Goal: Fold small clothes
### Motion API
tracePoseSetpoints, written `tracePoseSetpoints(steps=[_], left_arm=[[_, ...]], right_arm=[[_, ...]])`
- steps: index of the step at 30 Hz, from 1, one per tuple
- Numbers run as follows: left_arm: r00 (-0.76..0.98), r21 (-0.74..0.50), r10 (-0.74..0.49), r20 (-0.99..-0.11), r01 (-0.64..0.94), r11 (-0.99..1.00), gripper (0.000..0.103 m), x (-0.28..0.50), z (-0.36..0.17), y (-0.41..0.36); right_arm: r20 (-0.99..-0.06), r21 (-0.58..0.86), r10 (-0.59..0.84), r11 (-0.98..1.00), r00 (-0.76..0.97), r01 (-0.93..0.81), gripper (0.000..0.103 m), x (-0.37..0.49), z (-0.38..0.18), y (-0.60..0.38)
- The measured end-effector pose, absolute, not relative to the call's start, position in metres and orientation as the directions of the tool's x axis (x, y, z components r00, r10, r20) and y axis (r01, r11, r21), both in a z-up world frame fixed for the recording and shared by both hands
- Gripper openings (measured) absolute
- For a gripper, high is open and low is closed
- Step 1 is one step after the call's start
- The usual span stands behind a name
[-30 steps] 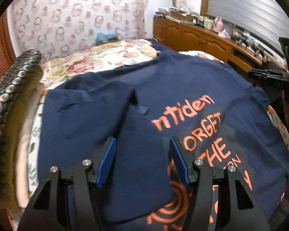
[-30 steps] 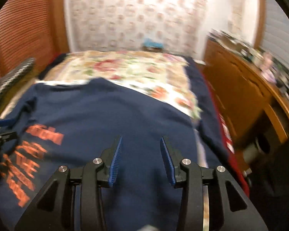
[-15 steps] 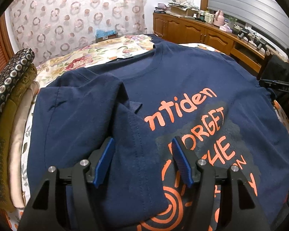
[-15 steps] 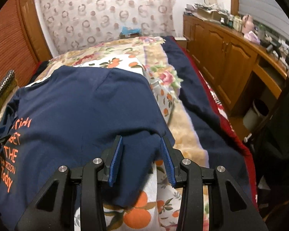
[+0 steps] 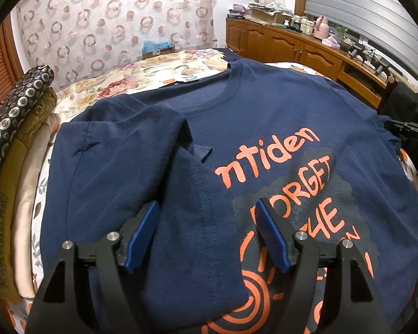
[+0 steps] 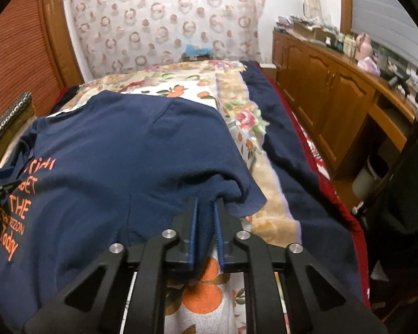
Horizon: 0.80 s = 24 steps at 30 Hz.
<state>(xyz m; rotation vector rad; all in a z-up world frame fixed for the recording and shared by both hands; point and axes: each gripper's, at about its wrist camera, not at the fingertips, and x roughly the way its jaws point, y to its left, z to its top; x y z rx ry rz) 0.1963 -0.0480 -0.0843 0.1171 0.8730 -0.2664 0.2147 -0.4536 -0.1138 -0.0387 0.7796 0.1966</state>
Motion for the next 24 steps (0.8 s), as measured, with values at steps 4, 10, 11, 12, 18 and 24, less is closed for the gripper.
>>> tracePoseSetpoints(steps=[4,10,11,12,18,24], left_arm=[[0.609,-0.012,-0.183,-0.772,0.273,0.962,0.076,0.197,-0.085,-0.047],[0.604,-0.018,-0.17,-0.778,0.25,0.968,0.086,0.201,-0.088,-0.045],[0.604,-0.016,-0.169,-0.779,0.25,0.968,0.086,0.201,-0.087,-0.046],[0.604,-0.017,-0.169,-0.779,0.249,0.968,0.086,0.201,-0.088,-0.045],[0.602,-0.017,-0.169,-0.78,0.249,0.968,0.088,0.203,-0.087,-0.045],[0.594,-0.006,-0.204,-0.778,0.318,0.948,0.088,0.206,-0.084,-0.053]], right_arm=[[-0.659,0.015,0.159,0.98,0.736,-0.198,0.004,0.212,-0.105,-0.447],[-0.565,0.011,0.214,0.967,0.797,-0.253,0.004,0.211,-0.08,-0.427],[-0.553,0.013,0.23,0.963,0.801,-0.268,0.004,0.211,-0.077,-0.421],[-0.541,0.012,0.248,0.958,0.804,-0.288,0.004,0.211,-0.072,-0.413],[-0.531,-0.039,0.334,0.908,0.778,-0.416,0.004,0.213,-0.065,-0.363],[-0.614,-0.001,0.405,0.858,0.678,-0.514,0.006,0.214,-0.087,-0.325]])
